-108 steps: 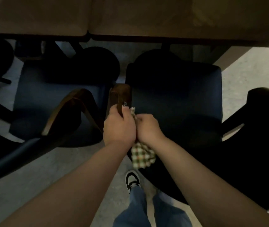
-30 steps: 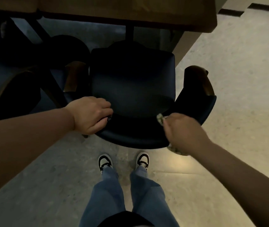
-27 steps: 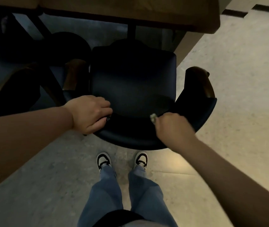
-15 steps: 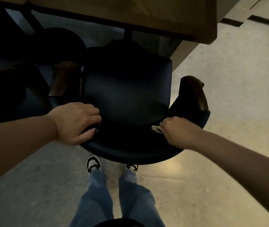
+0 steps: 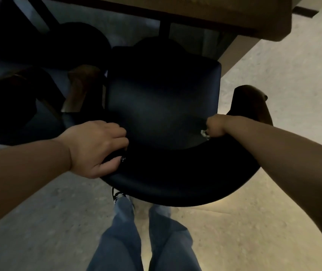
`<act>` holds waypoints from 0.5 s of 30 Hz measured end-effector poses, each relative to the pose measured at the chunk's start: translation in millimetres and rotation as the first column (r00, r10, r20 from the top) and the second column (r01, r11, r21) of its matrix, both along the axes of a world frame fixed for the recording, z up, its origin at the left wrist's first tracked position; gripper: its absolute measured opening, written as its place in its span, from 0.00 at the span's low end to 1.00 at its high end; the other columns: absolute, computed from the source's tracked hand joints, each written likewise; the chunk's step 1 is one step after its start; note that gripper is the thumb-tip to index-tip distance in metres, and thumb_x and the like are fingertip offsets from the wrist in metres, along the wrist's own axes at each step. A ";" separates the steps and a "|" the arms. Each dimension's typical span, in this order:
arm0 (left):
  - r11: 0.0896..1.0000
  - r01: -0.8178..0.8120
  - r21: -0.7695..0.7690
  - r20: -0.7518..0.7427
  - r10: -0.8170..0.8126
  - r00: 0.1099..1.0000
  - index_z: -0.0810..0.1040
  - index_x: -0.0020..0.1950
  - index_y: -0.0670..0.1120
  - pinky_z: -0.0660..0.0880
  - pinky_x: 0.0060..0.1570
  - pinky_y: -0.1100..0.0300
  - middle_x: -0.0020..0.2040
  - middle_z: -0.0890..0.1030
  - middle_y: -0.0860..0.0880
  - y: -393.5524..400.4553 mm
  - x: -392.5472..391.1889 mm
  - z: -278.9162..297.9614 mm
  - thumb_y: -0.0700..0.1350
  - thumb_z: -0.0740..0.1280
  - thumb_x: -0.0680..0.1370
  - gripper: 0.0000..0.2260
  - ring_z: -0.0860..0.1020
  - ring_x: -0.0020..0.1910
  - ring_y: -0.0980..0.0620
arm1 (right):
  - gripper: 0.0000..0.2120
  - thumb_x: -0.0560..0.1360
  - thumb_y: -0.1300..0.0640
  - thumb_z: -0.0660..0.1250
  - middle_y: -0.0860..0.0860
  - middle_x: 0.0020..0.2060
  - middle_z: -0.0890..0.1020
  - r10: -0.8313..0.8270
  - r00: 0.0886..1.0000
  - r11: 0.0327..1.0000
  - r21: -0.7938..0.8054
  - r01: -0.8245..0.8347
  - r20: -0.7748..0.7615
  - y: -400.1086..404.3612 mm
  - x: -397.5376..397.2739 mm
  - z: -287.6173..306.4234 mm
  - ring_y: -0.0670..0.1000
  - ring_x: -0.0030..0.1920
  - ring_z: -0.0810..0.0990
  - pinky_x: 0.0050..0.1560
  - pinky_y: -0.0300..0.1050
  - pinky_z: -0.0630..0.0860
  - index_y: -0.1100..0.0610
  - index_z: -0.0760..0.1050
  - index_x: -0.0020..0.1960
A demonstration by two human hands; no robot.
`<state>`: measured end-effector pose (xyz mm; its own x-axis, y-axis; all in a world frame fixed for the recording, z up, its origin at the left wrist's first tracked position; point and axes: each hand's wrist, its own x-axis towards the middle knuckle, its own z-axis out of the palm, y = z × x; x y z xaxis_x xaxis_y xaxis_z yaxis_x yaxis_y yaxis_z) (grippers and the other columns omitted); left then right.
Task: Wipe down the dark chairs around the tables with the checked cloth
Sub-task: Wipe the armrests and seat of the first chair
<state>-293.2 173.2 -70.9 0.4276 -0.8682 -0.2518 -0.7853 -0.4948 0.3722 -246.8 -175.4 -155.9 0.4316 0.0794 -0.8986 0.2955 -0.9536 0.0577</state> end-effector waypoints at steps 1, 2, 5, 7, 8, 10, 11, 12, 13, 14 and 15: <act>1.000 -0.004 -0.006 0.002 0.004 1.000 0.79 0.47 0.47 0.75 0.39 0.53 0.42 0.76 0.50 0.1 0.1 0.1 0.56 0.57 0.74 0.16 0.75 0.38 0.49 | 0.15 0.80 0.54 0.59 0.61 0.54 0.80 -0.005 1.000 1.000 0.024 0.005 0.003 0.7 -1.1 -1.6 0.59 0.51 0.78 0.47 0.43 0.71 0.64 0.78 0.54; 1.000 -0.003 -0.012 0.001 0.003 1.000 0.79 0.46 0.47 0.76 0.39 0.53 0.42 0.76 0.50 0.0 0.2 0.2 0.56 0.57 0.74 0.16 0.76 0.38 0.49 | 0.15 0.80 0.54 0.58 0.61 0.53 0.80 -0.003 1.000 0.998 0.056 0.003 -0.004 1.4 -4.2 -1.9 0.59 0.51 0.79 0.50 0.45 0.73 0.64 0.78 0.52; 1.000 -0.011 -0.019 -0.012 0.011 1.000 0.79 0.46 0.47 0.76 0.38 0.53 0.42 0.76 0.50 0.7 -0.2 1.5 0.56 0.57 0.74 0.16 0.76 0.38 0.49 | 0.14 0.80 0.54 0.58 0.59 0.48 0.82 0.017 1.000 0.974 0.227 -0.015 -0.004 10.2 -24.2 11.3 0.59 0.48 0.80 0.52 0.48 0.75 0.61 0.79 0.48; 1.000 -0.015 -0.027 -0.005 0.015 1.000 0.79 0.46 0.47 0.76 0.38 0.54 0.41 0.76 0.51 0.8 -1.2 0.5 0.56 0.58 0.74 0.16 0.76 0.38 0.50 | 0.13 0.80 0.55 0.58 0.57 0.46 0.82 0.025 1.000 0.945 0.325 -0.023 -0.002 14.5 -36.6 20.6 0.57 0.47 0.80 0.51 0.48 0.74 0.60 0.80 0.48; 0.999 -0.019 -0.028 -0.006 0.018 1.000 0.79 0.46 0.47 0.76 0.38 0.55 0.41 0.76 0.51 0.5 -1.5 0.7 0.56 0.58 0.74 0.16 0.76 0.38 0.50 | 0.13 0.80 0.55 0.58 0.56 0.45 0.82 0.014 1.000 0.943 0.331 -0.010 -0.009 12.8 -35.6 21.1 0.57 0.47 0.80 0.50 0.47 0.74 0.60 0.79 0.47; 0.999 -0.025 -0.032 -0.014 0.025 1.000 0.80 0.46 0.47 0.76 0.38 0.55 0.41 0.76 0.50 0.3 -1.1 0.6 0.56 0.57 0.74 0.17 0.76 0.38 0.50 | 0.13 0.80 0.56 0.58 0.57 0.46 0.82 -0.020 0.999 0.965 0.261 0.026 -0.025 8.3 -22.9 16.7 0.57 0.48 0.80 0.50 0.47 0.73 0.61 0.79 0.47; 0.999 -0.025 -0.036 -0.013 0.025 1.000 0.80 0.46 0.47 0.76 0.38 0.54 0.41 0.76 0.50 0.2 -0.8 0.2 0.56 0.57 0.74 0.17 0.76 0.38 0.49 | 0.14 0.80 0.56 0.58 0.58 0.48 0.82 -0.032 0.999 0.980 0.197 0.036 -0.025 6.9 -15.8 12.5 0.58 0.49 0.80 0.50 0.46 0.73 0.62 0.79 0.49; 0.999 -0.024 -0.039 -0.010 0.024 1.000 0.80 0.46 0.47 0.76 0.38 0.54 0.41 0.76 0.50 0.1 -0.8 -0.3 0.56 0.57 0.74 0.17 0.76 0.38 0.49 | 0.15 0.80 0.55 0.57 0.59 0.50 0.81 -0.028 0.999 0.991 0.128 0.031 -0.025 6.3 -10.7 7.7 0.59 0.49 0.79 0.51 0.46 0.73 0.62 0.79 0.51; 0.999 -0.023 -0.039 -0.010 0.023 1.000 0.80 0.46 0.47 0.76 0.38 0.54 0.41 0.76 0.50 0.2 -1.1 -0.6 0.56 0.57 0.74 0.17 0.76 0.38 0.49 | 0.16 0.80 0.53 0.57 0.59 0.51 0.80 -0.013 0.999 0.997 0.073 0.016 -0.031 6.9 -8.1 3.5 0.59 0.49 0.78 0.50 0.45 0.73 0.62 0.79 0.52; 0.999 -0.024 -0.038 -0.012 0.023 1.000 0.80 0.46 0.47 0.76 0.38 0.53 0.41 0.77 0.50 0.4 -1.6 -0.7 0.56 0.57 0.74 0.17 0.76 0.38 0.49 | 0.16 0.79 0.51 0.58 0.59 0.49 0.80 -0.012 0.999 0.999 0.040 0.014 -0.048 7.0 -7.0 -1.2 0.58 0.47 0.77 0.49 0.44 0.72 0.62 0.79 0.53; 0.999 -0.025 -0.039 -0.011 0.024 1.000 0.80 0.46 0.47 0.76 0.38 0.53 0.41 0.77 0.50 0.6 -1.8 -0.7 0.56 0.57 0.74 0.17 0.76 0.38 0.49 | 0.16 0.78 0.50 0.59 0.57 0.47 0.79 -0.015 0.998 0.999 0.033 0.017 -0.061 7.2 -7.2 -4.2 0.56 0.46 0.76 0.47 0.43 0.71 0.60 0.79 0.52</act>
<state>-295.0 173.7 -71.6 0.4464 -0.8667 -0.2228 -0.7689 -0.4989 0.3999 -254.1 -168.2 -160.1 0.3782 0.1030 -0.9200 0.2818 -0.9594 0.0085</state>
